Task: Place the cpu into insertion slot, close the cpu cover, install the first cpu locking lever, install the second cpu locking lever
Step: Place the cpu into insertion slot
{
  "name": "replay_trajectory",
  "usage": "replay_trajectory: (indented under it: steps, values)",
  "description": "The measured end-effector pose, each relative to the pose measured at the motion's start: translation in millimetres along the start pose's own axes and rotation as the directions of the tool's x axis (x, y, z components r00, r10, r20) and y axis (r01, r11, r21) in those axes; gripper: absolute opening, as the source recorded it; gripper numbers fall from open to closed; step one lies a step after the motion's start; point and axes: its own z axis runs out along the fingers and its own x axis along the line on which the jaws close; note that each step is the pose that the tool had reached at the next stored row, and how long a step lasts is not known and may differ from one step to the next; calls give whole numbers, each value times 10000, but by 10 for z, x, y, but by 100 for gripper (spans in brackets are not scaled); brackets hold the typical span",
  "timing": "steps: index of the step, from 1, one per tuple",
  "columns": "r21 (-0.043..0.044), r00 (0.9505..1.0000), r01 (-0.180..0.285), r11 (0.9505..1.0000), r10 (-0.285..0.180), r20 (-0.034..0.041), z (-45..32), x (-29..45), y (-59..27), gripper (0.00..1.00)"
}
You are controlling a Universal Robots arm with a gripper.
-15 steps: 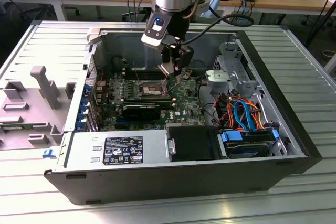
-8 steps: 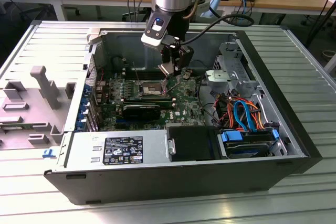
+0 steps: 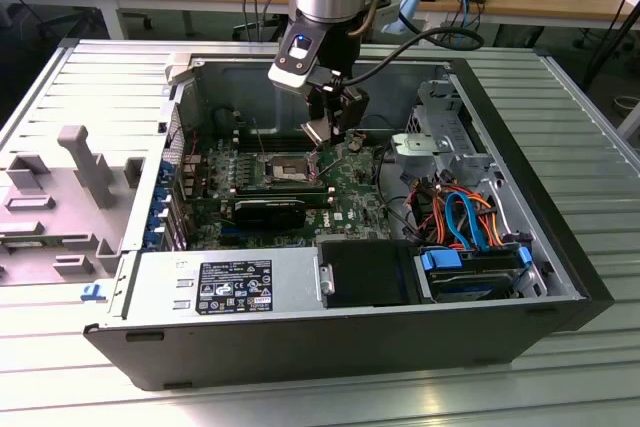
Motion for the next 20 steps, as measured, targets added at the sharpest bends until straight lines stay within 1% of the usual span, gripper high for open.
replay_trajectory:
  steps: [20]
  values:
    - [4,9998,-182,9998,182,9,2,0,0,55]
